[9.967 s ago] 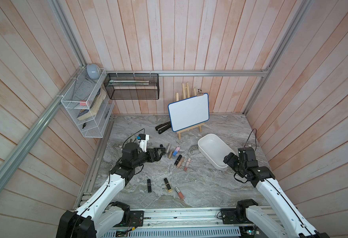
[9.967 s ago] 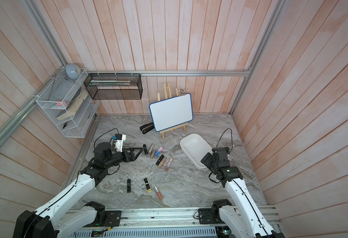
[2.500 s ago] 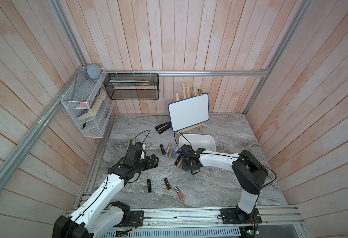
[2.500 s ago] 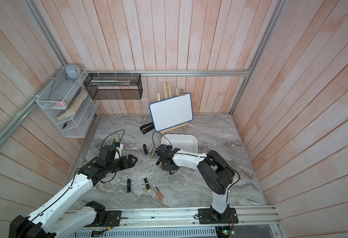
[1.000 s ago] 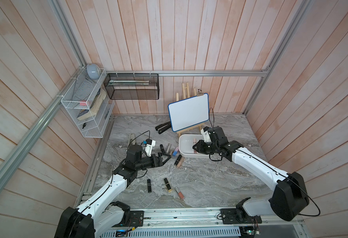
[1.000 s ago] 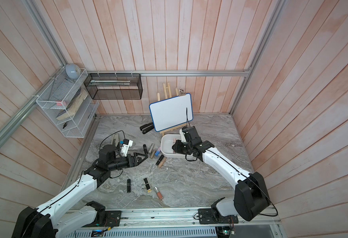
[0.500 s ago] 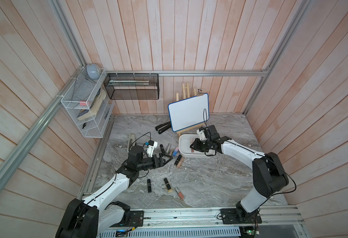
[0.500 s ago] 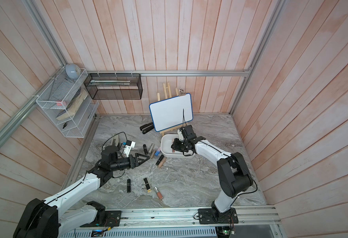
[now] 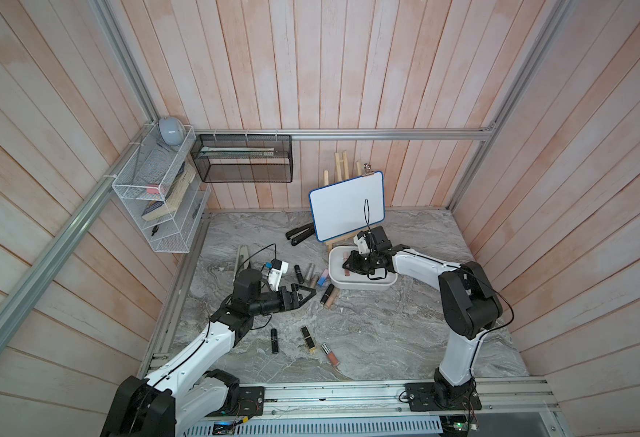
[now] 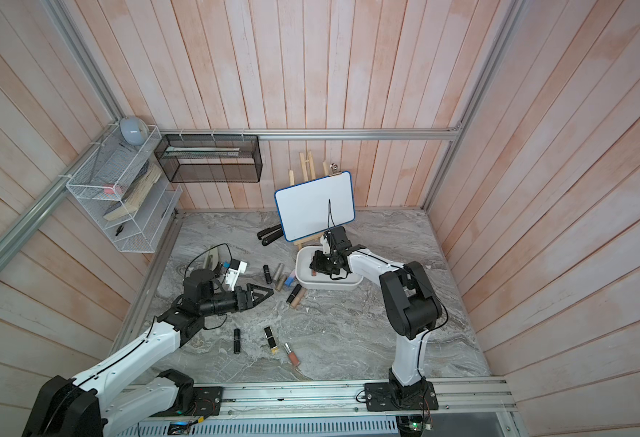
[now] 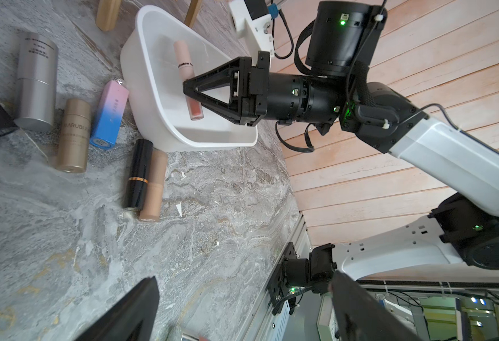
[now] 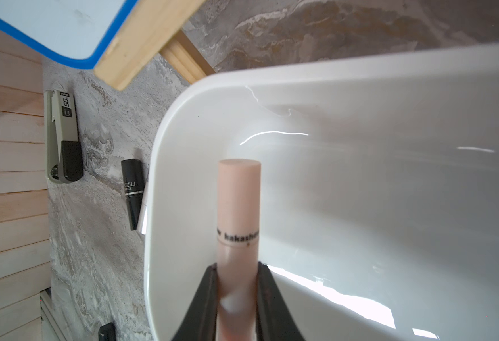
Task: Put the lipstick into the storage box
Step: Place the lipstick in the storage box.
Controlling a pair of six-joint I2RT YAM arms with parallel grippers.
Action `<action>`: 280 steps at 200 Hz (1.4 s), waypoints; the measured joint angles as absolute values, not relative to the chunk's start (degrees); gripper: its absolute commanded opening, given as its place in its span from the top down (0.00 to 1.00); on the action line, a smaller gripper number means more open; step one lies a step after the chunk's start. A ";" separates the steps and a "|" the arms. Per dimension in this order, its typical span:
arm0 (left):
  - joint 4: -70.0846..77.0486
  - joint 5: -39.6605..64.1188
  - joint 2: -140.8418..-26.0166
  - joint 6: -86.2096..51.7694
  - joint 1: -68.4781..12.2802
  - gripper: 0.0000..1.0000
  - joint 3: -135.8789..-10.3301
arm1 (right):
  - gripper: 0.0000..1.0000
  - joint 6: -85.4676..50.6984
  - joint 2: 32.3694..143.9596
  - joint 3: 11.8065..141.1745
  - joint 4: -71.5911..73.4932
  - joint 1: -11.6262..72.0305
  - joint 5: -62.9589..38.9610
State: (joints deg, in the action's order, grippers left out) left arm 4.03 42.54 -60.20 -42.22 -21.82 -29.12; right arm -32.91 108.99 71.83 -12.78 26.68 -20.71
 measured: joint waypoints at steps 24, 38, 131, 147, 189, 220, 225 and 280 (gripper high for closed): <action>2.85 41.87 -59.92 -41.58 -21.82 0.04 -29.12 | 0.92 -32.93 110.65 72.40 -11.94 26.68 -21.15; 2.37 41.58 -59.88 -41.45 -21.82 0.04 -29.12 | 0.92 -32.95 111.15 72.42 -11.75 26.68 -21.34; 2.07 41.41 -59.88 -40.97 -21.82 0.04 -28.91 | 0.88 -33.39 114.76 72.90 -10.24 26.68 -22.61; 1.93 41.30 -59.88 -40.86 -21.82 0.04 -28.91 | 0.85 -33.41 115.22 73.36 -10.07 26.68 -22.65; 1.19 41.08 -59.88 -40.21 -21.82 0.04 -28.62 | 0.75 -33.93 116.11 73.78 -9.15 26.68 -22.98; 0.95 40.66 -59.88 -40.07 -21.82 0.04 -28.25 | 0.71 -34.35 116.71 73.91 -8.95 26.68 -23.05; 0.86 40.60 -59.88 -40.07 -21.82 0.04 -28.21 | 0.70 -34.30 116.73 73.91 -8.95 26.68 -23.05; 0.86 40.45 -59.90 -40.05 -21.82 0.04 -27.86 | 0.64 -34.37 116.79 74.43 -8.95 26.68 -23.05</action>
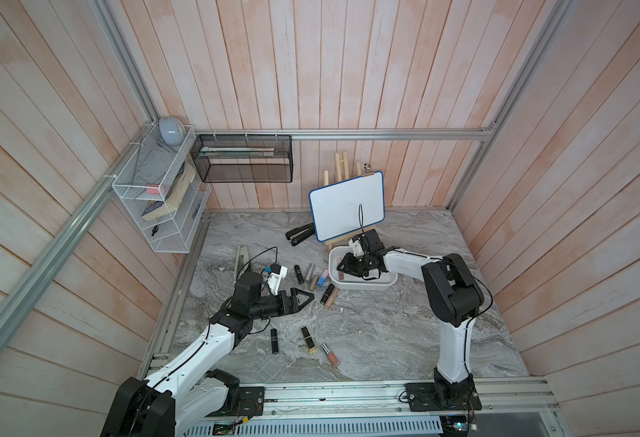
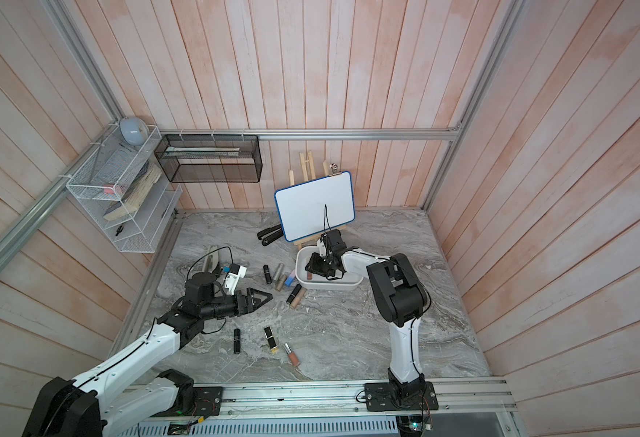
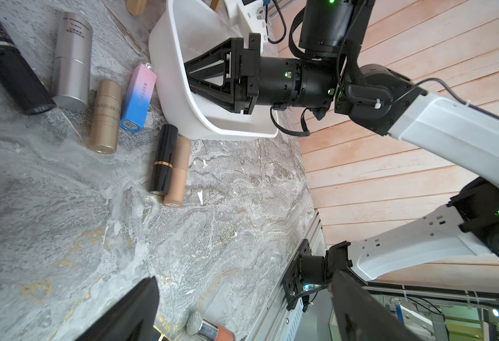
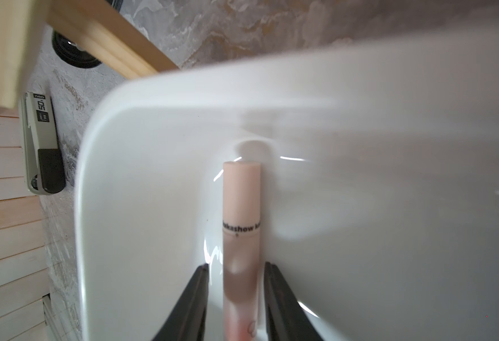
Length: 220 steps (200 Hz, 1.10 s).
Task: Put the lipstick into the storage box
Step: Place the lipstick in the storage box.
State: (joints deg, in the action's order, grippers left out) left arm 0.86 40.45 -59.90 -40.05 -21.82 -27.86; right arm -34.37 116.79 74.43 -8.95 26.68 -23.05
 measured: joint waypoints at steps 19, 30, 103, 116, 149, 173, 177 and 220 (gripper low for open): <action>0.86 40.45 -59.90 -40.07 -21.82 0.04 -27.83 | 0.62 -34.35 116.79 74.52 -8.95 26.68 -23.05; 0.86 40.45 -59.90 -40.07 -21.82 0.04 -27.83 | 0.59 -34.24 116.79 74.52 -8.97 26.68 -23.05; 1.23 40.21 -58.46 -40.14 -21.82 0.04 -27.83 | 0.38 -33.28 105.41 74.11 -9.15 26.96 -22.57; 1.23 40.10 -57.78 -40.16 -21.82 0.04 -27.83 | 0.38 -32.51 102.08 73.95 -9.74 27.68 -22.06; 0.32 39.55 -55.07 -40.29 -21.82 0.04 -27.83 | 0.38 -29.56 96.16 73.87 -14.35 33.69 -17.72; -2.26 37.74 -52.58 -40.34 -22.00 0.04 -27.83 | 0.38 -27.97 93.43 72.69 -18.85 40.27 -13.41; -2.90 37.12 -52.18 -40.51 -22.11 0.04 -27.83 | 0.38 -27.92 92.99 72.16 -19.44 41.34 -12.71; -10.87 30.41 -47.59 -42.48 -23.09 0.04 -27.29 | 0.38 -29.69 89.86 65.28 -24.75 49.60 -6.55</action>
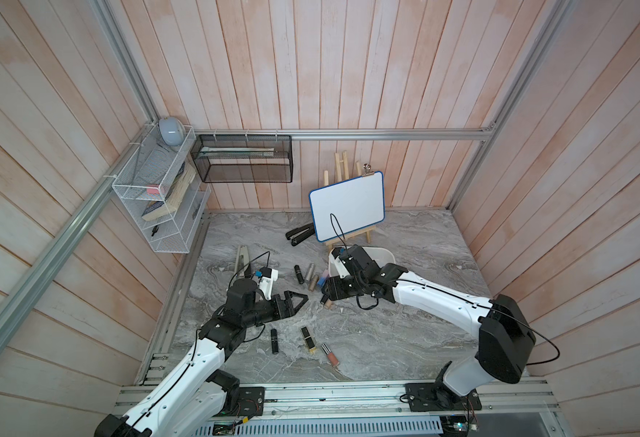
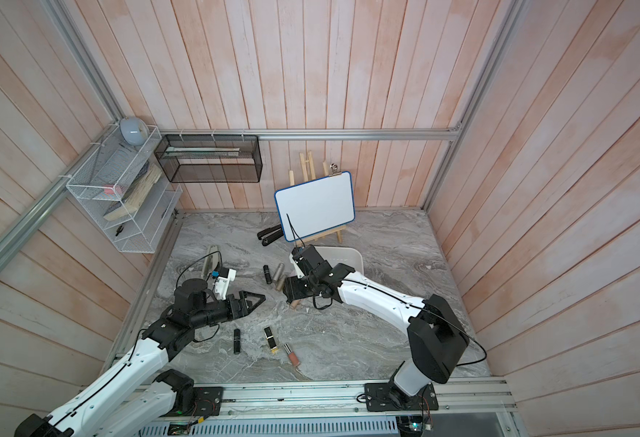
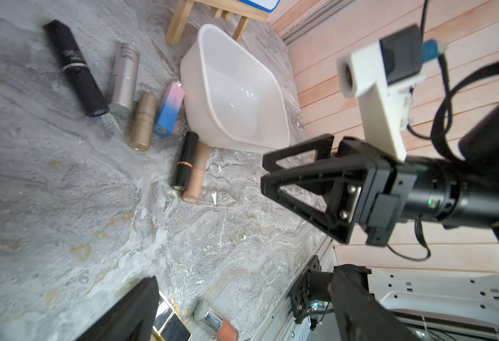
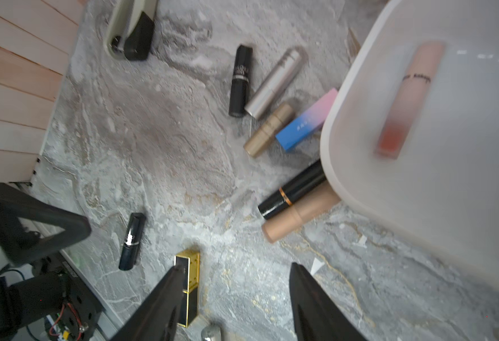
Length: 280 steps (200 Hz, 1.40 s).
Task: Put the lipstick into the storage box
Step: Place the lipstick in the storage box, then pick up the lipstick at the center of the board.
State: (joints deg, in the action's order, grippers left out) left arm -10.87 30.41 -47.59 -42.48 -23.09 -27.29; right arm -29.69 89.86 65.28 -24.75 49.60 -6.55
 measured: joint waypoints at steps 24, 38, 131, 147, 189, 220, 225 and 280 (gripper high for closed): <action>-14.96 26.35 -44.36 -44.07 -23.33 0.04 -26.13 | 0.38 -31.46 89.84 64.71 -27.55 55.75 -2.48; -17.30 23.99 -42.57 -44.86 -23.33 0.03 -26.00 | 0.38 -32.64 89.84 64.71 -28.84 59.59 -0.23; -25.74 12.99 -39.97 -49.19 -23.33 0.00 -26.02 | 0.39 -42.61 91.55 61.73 -34.00 74.65 7.51; -25.96 12.97 -39.97 -49.21 -23.33 0.01 -26.02 | 0.39 -43.99 93.19 61.73 -34.83 76.34 7.88; -26.17 12.97 -40.07 -49.19 -23.33 0.00 -26.02 | 0.40 -47.24 96.07 61.73 -36.47 80.05 8.12; -26.17 12.99 -40.05 -49.19 -23.33 0.00 -26.02 | 0.41 -49.12 96.75 61.71 -37.67 81.01 8.40; -26.15 12.99 -40.03 -49.19 -23.33 0.00 -26.02 | 0.41 -49.36 96.75 61.69 -37.85 81.08 8.58; -26.11 13.02 -39.68 -49.19 -23.33 0.00 -26.02 | 0.48 -50.96 96.84 61.08 -39.18 81.08 9.63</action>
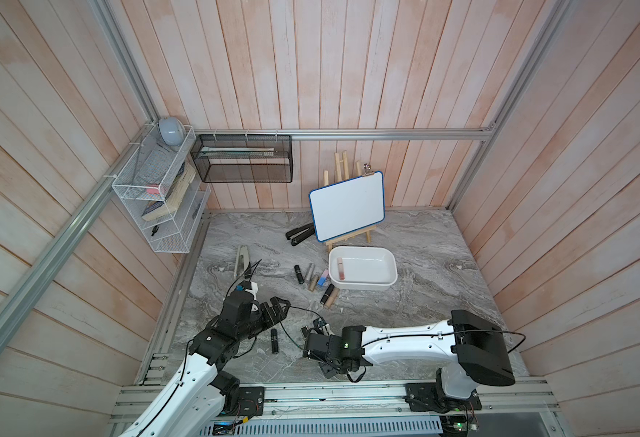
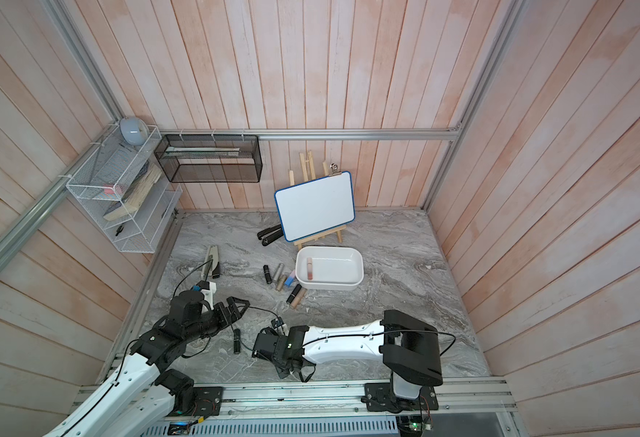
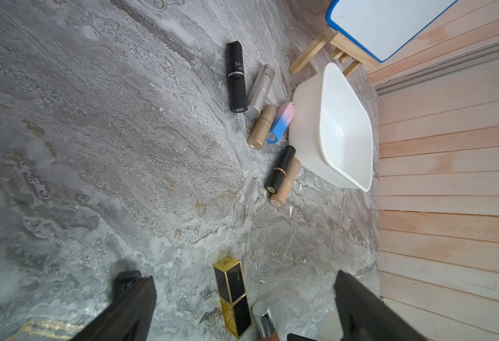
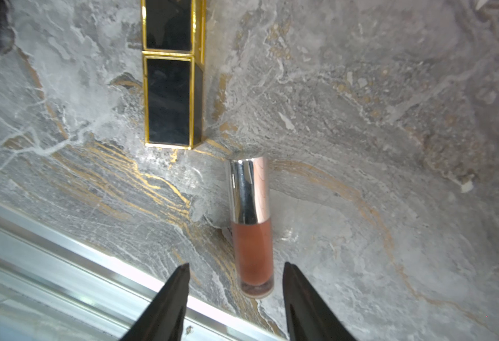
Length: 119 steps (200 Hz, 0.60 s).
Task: Put the lipstick into the storage box
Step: Pick up the lipstick at the center of the board.
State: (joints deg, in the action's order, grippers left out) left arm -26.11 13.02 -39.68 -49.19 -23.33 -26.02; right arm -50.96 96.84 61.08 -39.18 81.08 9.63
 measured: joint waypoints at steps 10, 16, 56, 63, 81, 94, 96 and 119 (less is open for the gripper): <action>-26.11 13.02 -39.68 -49.19 -23.33 0.00 -26.02 | 0.50 -51.05 97.08 60.86 -39.31 81.08 9.78; -26.11 13.02 -39.68 -49.19 -23.33 0.00 -26.02 | 0.50 -51.00 97.34 60.69 -39.33 81.08 9.85; -26.09 13.02 -39.70 -49.17 -23.33 0.00 -26.02 | 0.55 -50.98 98.63 59.46 -39.20 81.08 10.04; -26.02 13.02 -39.75 -49.17 -23.33 0.00 -26.02 | 0.55 -50.98 98.63 59.22 -39.07 81.03 10.04; -25.78 13.02 -39.94 -49.17 -23.33 0.00 -26.02 | 0.56 -50.96 98.63 58.72 -38.83 80.73 10.02; -25.69 13.02 -40.12 -49.17 -23.33 0.00 -26.02 | 0.57 -50.92 98.63 58.41 -38.61 80.38 10.04; -25.74 13.02 -40.14 -49.17 -23.33 0.00 -26.02 | 0.57 -50.94 98.63 58.39 -38.59 80.31 10.02; -25.65 13.02 -40.40 -49.15 -23.33 0.00 -26.02 | 0.57 -50.70 98.63 58.06 -38.35 79.57 10.02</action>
State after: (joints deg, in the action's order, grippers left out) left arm -25.65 13.02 -40.40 -49.15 -23.33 -26.02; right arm -50.70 98.63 58.06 -38.35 79.57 10.02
